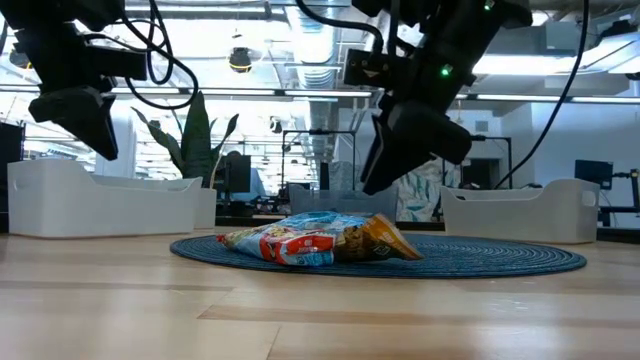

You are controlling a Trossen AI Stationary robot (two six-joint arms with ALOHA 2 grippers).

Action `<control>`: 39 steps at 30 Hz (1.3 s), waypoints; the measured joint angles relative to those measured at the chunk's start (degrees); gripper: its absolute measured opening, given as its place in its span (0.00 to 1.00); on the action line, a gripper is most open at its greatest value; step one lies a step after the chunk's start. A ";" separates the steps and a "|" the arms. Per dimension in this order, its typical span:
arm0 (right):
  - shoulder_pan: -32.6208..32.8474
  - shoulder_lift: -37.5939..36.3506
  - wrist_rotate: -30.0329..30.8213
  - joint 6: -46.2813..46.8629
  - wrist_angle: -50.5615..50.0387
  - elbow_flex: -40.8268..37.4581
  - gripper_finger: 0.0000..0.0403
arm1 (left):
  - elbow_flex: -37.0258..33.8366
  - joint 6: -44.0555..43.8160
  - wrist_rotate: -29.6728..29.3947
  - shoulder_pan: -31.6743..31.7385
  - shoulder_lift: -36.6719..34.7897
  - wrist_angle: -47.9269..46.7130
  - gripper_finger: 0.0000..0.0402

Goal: Pick and place Granola Bars by type
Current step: Put the red granola bar into the gray bin

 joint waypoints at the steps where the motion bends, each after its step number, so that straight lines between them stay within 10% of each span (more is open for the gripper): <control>1: 0.00 0.00 -0.60 -0.25 0.44 0.00 0.37 | 0.00 -0.02 -0.06 0.02 0.00 0.00 0.27; 10: -1.40 0.00 -16.48 -14.81 10.55 -0.02 0.37 | 0.00 0.54 -0.80 -0.53 0.00 6.31 0.48; 23: -9.46 4.30 -25.70 -18.58 10.93 -0.13 0.37 | 0.01 16.71 -3.60 -4.97 0.01 27.00 0.50; 39: -10.26 7.45 -25.76 -17.99 12.02 0.00 0.17 | 0.02 16.72 -4.91 -5.75 0.04 27.41 0.50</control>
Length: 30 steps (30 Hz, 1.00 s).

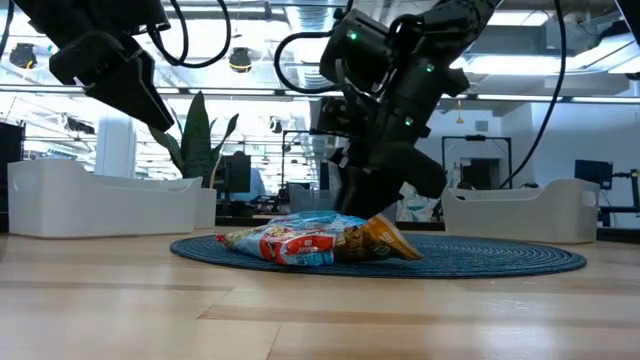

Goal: Pick and place Granola Bars by type
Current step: Put the red granola bar into the gray bin

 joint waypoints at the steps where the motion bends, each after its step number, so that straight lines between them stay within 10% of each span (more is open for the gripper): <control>1: 0.25 0.00 0.03 0.02 -0.12 0.00 0.14 | 0.00 0.00 0.00 0.00 0.00 0.00 0.50; 17: 3.77 -9.60 1.21 1.28 -6.33 0.00 0.06 | 0.00 -0.24 0.00 0.00 -0.02 -0.03 0.50; 30: 6.00 -25.35 25.35 26.75 -37.96 0.02 0.05 | -1.49 -1.68 -0.02 0.01 -0.04 0.10 0.50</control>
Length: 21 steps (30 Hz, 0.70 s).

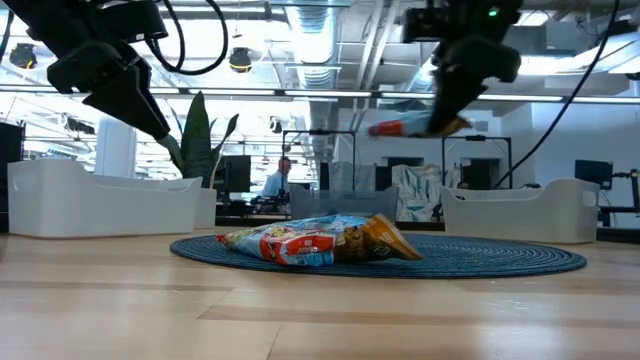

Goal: Pick and place Granola Bars by type
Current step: Put the red granola bar into the gray bin

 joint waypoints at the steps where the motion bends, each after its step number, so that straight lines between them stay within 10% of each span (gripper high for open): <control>1: -0.19 -0.91 1.12 3.06 -3.30 0.00 0.05 | 0.00 0.01 0.02 -0.01 0.00 0.09 0.50; 10: -5.95 -3.57 6.72 36.70 -26.16 -0.02 0.11 | 0.00 0.07 0.00 0.01 0.00 0.43 0.50; 21: -11.68 -1.58 6.69 39.98 -27.45 0.00 0.12 | 0.00 0.35 0.02 0.01 0.00 0.44 0.50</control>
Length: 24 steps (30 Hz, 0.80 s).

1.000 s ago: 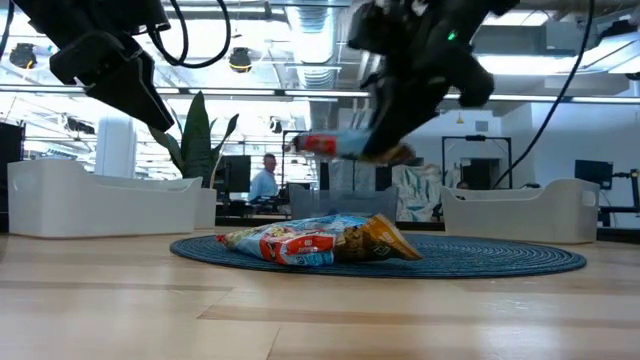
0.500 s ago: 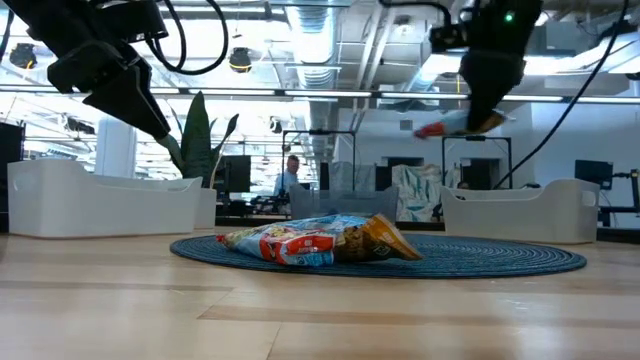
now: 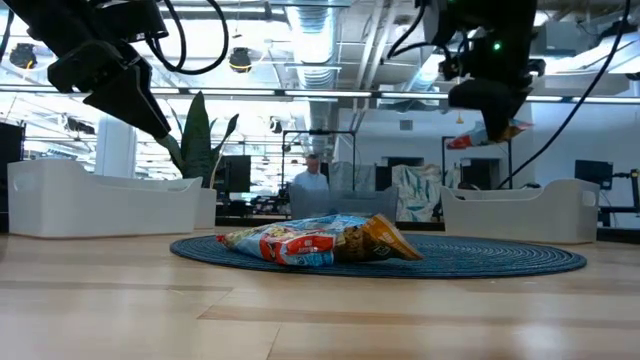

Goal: Pick and place Granola Bars by type
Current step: Put the red granola bar into the gray bin, then put the blue granola bar into the black bin

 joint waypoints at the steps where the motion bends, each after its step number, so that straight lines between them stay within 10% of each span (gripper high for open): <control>1: -0.20 0.24 -0.04 0.00 -0.30 -0.03 0.13 | 0.00 0.00 0.01 0.00 0.00 -0.01 0.50; 17: -0.15 0.53 1.26 1.19 -1.47 -0.04 0.48 | -0.02 1.70 0.25 0.00 0.00 1.44 0.50; 24: 6.27 0.53 4.37 -10.11 9.58 -0.04 0.53 | -0.04 15.44 9.41 -0.03 1.06 12.28 0.50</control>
